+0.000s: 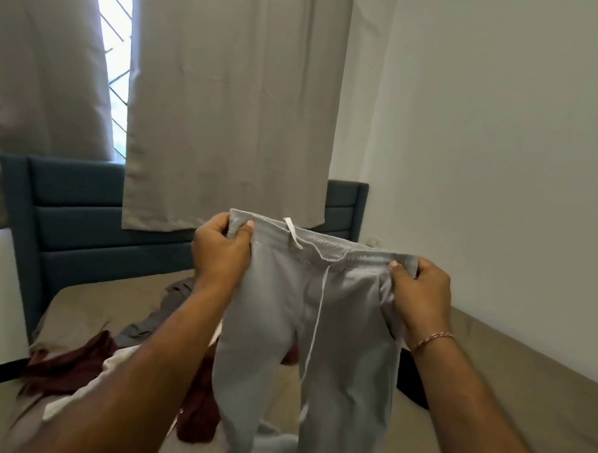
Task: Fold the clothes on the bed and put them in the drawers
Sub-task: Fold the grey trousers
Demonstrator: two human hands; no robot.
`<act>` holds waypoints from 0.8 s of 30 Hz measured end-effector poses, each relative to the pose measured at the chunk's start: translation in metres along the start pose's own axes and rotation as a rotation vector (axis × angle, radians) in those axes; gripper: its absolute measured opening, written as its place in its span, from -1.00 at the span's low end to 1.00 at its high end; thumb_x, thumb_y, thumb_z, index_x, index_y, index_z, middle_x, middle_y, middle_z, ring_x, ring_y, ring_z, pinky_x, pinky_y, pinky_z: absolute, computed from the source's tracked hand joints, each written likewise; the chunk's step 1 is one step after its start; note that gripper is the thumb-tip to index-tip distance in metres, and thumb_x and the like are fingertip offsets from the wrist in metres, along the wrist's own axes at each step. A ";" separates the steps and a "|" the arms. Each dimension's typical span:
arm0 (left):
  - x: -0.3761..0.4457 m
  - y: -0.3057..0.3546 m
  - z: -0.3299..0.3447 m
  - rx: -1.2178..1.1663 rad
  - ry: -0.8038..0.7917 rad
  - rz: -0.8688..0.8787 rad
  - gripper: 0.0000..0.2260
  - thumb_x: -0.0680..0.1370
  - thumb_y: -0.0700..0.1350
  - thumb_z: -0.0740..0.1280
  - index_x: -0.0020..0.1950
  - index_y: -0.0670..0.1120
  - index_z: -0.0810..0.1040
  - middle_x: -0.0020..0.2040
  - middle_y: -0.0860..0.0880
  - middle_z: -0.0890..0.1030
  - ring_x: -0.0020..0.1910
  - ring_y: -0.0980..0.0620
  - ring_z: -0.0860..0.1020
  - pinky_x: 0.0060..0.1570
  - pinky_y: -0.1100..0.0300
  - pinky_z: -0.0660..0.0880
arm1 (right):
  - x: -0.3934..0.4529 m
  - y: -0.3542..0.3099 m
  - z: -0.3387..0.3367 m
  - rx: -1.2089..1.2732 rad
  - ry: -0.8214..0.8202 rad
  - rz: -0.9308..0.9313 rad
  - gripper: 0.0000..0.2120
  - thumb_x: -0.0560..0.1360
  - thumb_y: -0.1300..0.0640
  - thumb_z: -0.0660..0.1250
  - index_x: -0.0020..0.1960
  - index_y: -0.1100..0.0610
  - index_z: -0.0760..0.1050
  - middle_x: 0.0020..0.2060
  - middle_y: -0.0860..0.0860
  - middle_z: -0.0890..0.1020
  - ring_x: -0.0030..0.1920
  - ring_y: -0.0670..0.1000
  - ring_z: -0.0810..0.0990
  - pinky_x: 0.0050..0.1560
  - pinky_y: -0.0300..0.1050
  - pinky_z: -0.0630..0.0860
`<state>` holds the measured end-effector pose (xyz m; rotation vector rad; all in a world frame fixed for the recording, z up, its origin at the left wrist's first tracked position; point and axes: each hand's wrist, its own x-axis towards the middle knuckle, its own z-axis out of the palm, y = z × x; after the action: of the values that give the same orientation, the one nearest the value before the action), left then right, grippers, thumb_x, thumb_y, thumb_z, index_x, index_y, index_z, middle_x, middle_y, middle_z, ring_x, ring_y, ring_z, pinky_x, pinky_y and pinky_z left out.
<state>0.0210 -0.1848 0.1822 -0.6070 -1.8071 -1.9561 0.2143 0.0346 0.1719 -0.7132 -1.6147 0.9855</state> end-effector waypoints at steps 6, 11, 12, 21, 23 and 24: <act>-0.076 0.048 0.033 -0.174 -0.194 0.111 -0.91 0.54 -0.10 0.51 -0.11 0.03 0.63 -0.18 0.12 0.69 -0.21 0.16 0.66 -0.25 0.33 0.56 | -0.051 -0.044 0.024 0.085 -0.117 -0.114 -0.83 0.62 0.06 0.37 -0.12 0.02 0.65 -0.26 -0.06 0.72 -0.21 -0.06 0.70 -0.28 -0.19 0.60; -0.104 0.062 0.035 -0.437 -0.551 0.188 -0.70 0.65 0.02 0.27 0.28 -0.07 0.64 0.15 -0.01 0.70 0.21 -0.06 0.65 0.20 -0.01 0.61 | -0.066 -0.051 0.022 0.410 -0.471 -0.132 -0.62 0.54 -0.25 0.39 0.23 -0.06 0.62 0.07 -0.07 0.73 0.09 -0.07 0.72 -0.03 -0.19 0.67; -0.101 0.059 0.032 -0.508 -0.641 0.177 -0.66 0.67 -0.02 0.22 0.32 -0.14 0.62 0.20 -0.07 0.69 0.26 -0.12 0.63 0.26 -0.06 0.59 | -0.063 -0.047 0.018 0.426 -0.521 -0.121 -0.52 0.48 -0.29 0.44 0.29 -0.06 0.57 0.12 -0.06 0.72 0.14 -0.04 0.70 0.02 -0.15 0.67; -0.053 0.027 0.011 -0.220 -0.539 -0.263 -0.21 0.42 0.19 0.56 0.57 0.04 0.34 0.49 0.00 0.46 0.44 -0.04 0.46 0.44 -0.06 0.43 | -0.034 -0.043 -0.002 0.585 -0.516 -0.144 -0.54 0.38 0.50 0.25 0.01 0.08 0.75 0.02 0.12 0.75 0.08 0.15 0.72 0.04 -0.13 0.64; -0.048 0.023 0.010 -0.370 -0.829 -0.410 -0.33 0.42 0.08 0.62 0.44 -0.15 0.52 0.34 -0.20 0.62 0.34 -0.26 0.58 0.39 -0.23 0.49 | -0.027 -0.044 -0.010 0.593 -0.531 -0.120 -0.53 0.44 0.55 0.23 0.00 0.08 0.74 0.02 0.13 0.75 0.09 0.15 0.72 0.03 -0.15 0.64; -0.046 0.024 0.009 -0.395 -0.866 -0.377 -0.48 0.43 -0.02 0.62 0.30 -0.21 0.62 0.23 -0.24 0.68 0.27 -0.31 0.61 0.30 -0.21 0.56 | -0.023 -0.045 -0.015 0.555 -0.545 -0.131 -0.53 0.47 0.55 0.23 0.02 0.08 0.73 0.03 0.11 0.75 0.09 0.12 0.72 0.03 -0.16 0.63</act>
<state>0.0729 -0.1772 0.1768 -1.5238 -2.1082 -2.5801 0.2361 -0.0022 0.2017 0.0510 -1.6891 1.5292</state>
